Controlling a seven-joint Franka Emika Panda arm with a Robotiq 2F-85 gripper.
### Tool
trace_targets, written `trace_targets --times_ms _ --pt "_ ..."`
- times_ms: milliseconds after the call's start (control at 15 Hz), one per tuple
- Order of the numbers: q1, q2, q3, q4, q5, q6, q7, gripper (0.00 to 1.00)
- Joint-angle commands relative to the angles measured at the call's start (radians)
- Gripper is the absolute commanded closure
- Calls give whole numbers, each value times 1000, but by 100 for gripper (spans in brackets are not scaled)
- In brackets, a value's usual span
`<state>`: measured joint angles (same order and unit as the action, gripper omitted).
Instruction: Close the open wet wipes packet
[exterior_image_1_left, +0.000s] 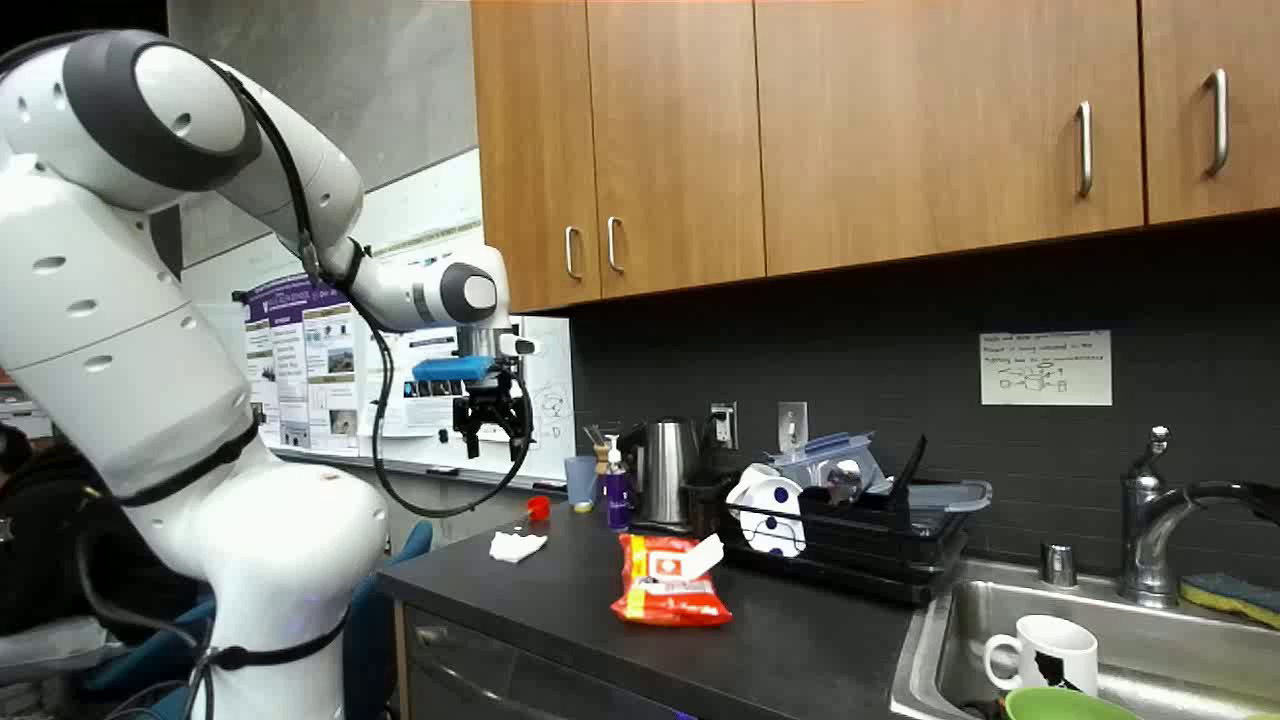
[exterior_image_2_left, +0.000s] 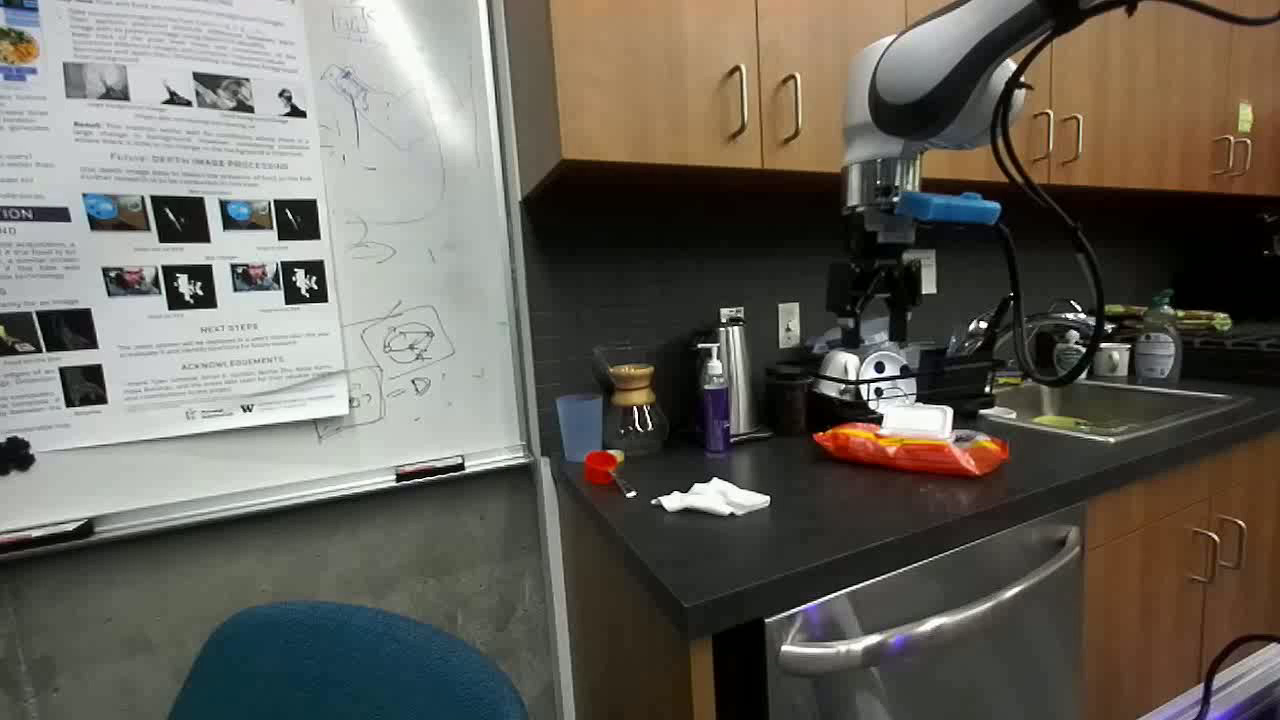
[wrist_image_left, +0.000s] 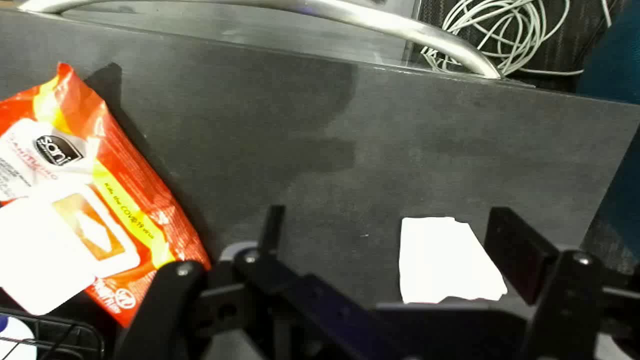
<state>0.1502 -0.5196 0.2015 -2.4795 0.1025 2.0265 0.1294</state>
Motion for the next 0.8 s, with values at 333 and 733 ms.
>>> trace_targets --times_ms 333,733 --pt "-16 42 -26 20 -2 14 12 0" --pt "-98 174 -103 75 -6 113 13 0"
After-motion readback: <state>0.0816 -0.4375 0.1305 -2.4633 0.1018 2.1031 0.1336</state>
